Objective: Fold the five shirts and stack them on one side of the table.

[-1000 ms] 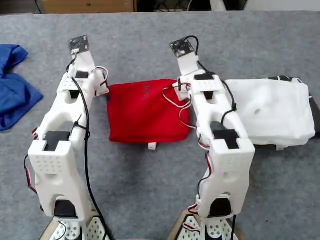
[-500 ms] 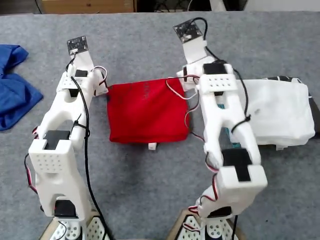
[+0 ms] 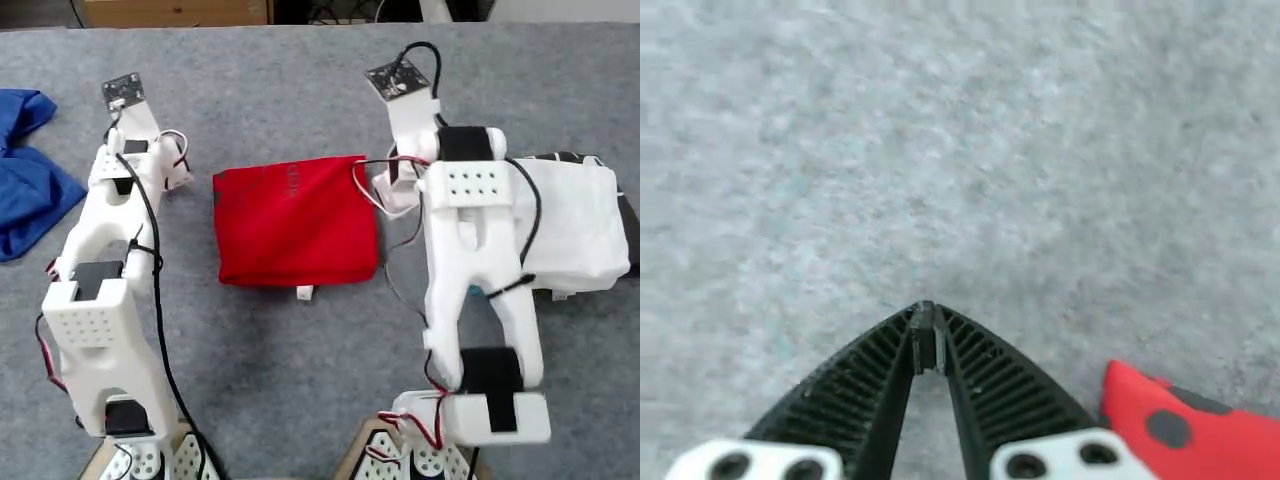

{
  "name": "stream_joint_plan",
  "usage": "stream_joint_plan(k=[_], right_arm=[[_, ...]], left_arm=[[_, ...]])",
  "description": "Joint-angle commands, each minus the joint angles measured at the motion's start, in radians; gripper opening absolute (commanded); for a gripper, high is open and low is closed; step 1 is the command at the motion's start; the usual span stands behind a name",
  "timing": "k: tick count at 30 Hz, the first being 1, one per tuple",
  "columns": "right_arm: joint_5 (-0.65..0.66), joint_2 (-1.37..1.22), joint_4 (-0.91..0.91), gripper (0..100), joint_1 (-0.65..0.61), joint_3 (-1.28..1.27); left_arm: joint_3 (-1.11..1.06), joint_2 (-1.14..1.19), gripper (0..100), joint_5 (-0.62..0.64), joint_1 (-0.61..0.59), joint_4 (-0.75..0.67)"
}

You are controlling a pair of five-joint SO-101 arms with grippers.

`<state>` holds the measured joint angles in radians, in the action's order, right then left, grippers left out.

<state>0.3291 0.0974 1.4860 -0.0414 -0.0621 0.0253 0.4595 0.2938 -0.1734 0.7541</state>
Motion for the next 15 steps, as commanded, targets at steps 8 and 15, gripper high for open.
stream_joint_plan(k=[8,15], right_arm=[[-0.238,0.199,0.109,1.5,-0.037,-0.199],[-0.535,0.199,-0.173,1.7,-0.239,-0.363]], left_arm=[[-0.203,-0.204,3,0.015,-0.151,-0.302],[-0.134,-0.117,3,0.015,-0.214,-0.284]])
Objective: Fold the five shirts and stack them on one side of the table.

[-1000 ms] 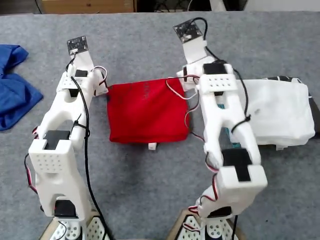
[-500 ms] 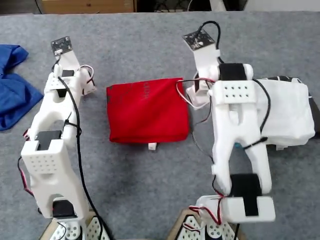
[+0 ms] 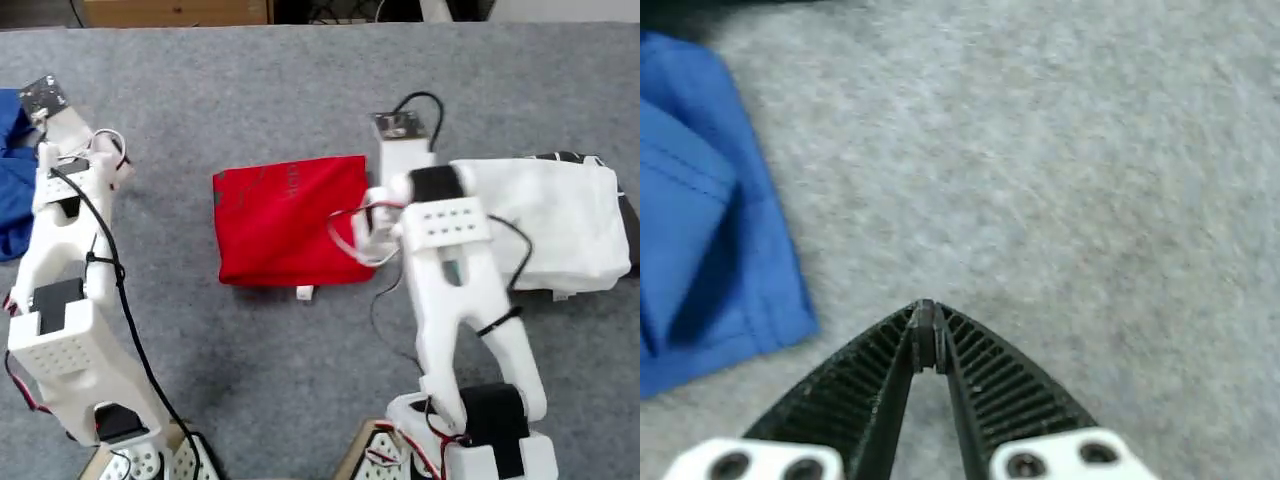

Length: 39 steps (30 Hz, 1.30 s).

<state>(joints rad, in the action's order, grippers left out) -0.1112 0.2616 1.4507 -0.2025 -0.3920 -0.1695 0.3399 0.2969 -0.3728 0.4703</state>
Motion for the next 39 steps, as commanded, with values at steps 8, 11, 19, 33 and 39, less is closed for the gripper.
stream_joint_plan(k=[8,11,19,33,39], right_arm=[[-0.351,-0.114,-0.315,37.4,-0.126,-0.076],[-0.394,-0.202,-0.316,44.7,-0.127,-0.031],[-0.463,-0.487,-0.331,44.8,-0.123,0.130],[-0.381,-0.667,-0.325,11.3,-0.120,0.223],[-0.354,-0.611,-0.327,1.5,-0.055,0.223]], left_arm=[[0.206,0.089,3,0.009,-0.018,0.153],[0.213,0.095,3,0.008,-0.013,0.150],[0.213,0.097,3,0.008,-0.010,0.144],[0.213,0.097,3,0.008,-0.012,0.144],[0.213,0.097,3,0.008,-0.013,0.144]])
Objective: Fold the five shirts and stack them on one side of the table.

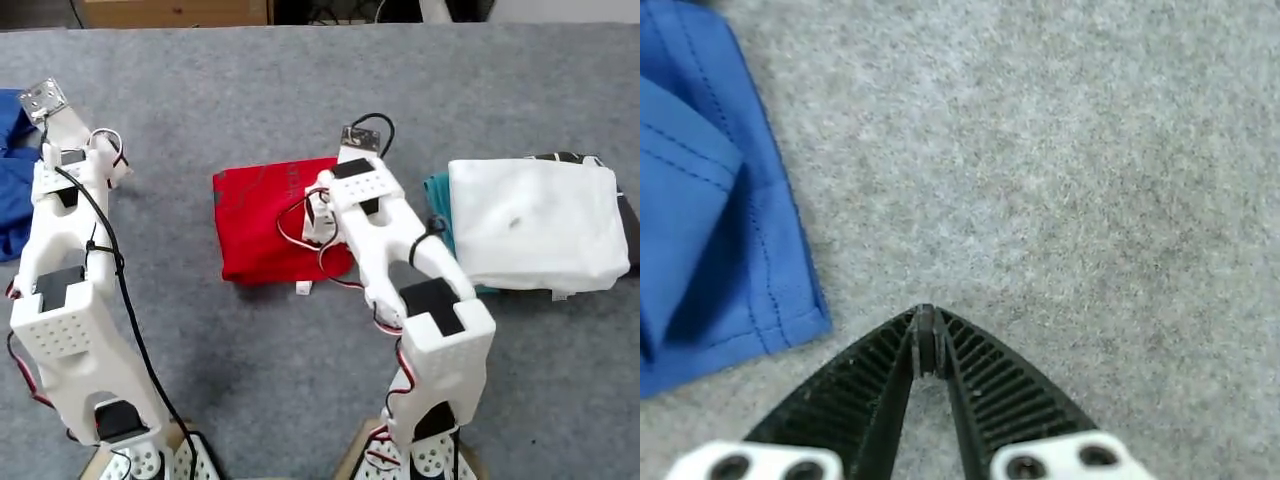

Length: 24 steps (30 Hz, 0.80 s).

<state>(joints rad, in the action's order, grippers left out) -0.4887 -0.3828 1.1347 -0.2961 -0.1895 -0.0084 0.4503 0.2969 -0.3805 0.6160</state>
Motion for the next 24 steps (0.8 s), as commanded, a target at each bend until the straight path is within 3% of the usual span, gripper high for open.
stream_joint_plan(k=[1,16,24], right_arm=[[0.038,0.048,-0.008,1.1,0.049,0.022],[0.216,0.433,0.017,1.2,0.094,0.047],[0.232,0.503,0.161,1.2,0.241,0.179]], left_arm=[[0.051,-0.014,3,0.008,-0.007,-0.002],[0.051,-0.012,3,0.008,-0.008,0.000],[0.051,-0.012,3,0.008,-0.008,0.002]])
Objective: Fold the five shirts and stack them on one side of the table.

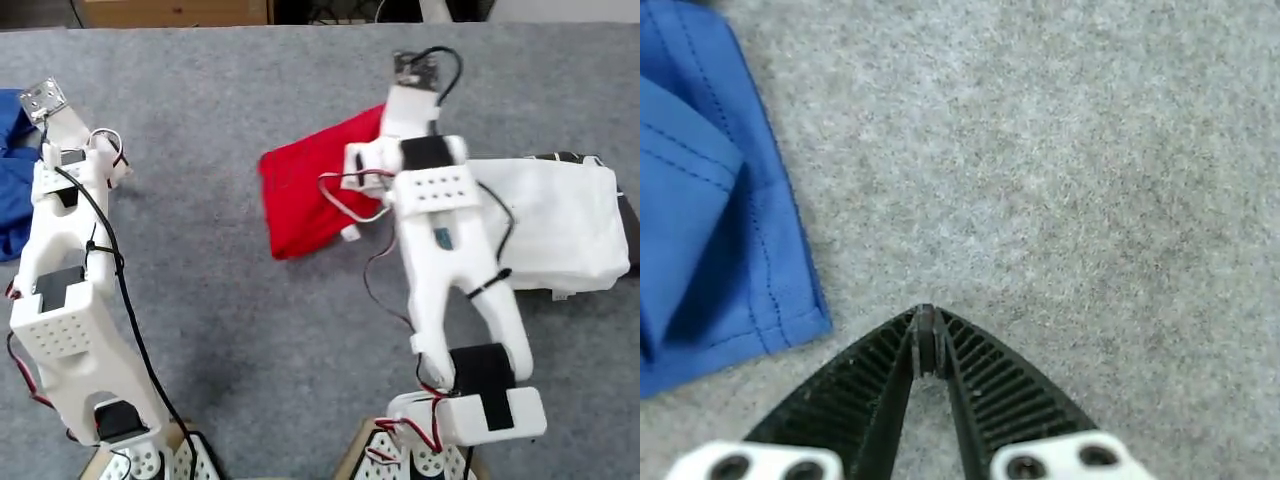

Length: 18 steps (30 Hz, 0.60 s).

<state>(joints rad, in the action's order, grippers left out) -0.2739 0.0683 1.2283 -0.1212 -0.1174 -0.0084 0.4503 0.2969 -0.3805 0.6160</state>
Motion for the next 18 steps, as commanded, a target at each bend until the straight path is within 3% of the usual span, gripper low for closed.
stream_joint_plan(k=[1,9,18], right_arm=[[0.018,0.051,0.089,1.2,0.095,0.134],[0.250,0.051,0.186,1.2,0.404,0.277],[0.512,-0.030,0.173,1.2,0.760,0.282]], left_arm=[[0.051,-0.012,3,0.008,-0.008,0.002],[0.051,-0.012,3,0.008,-0.010,0.002],[0.051,-0.012,3,0.008,-0.010,0.003]])
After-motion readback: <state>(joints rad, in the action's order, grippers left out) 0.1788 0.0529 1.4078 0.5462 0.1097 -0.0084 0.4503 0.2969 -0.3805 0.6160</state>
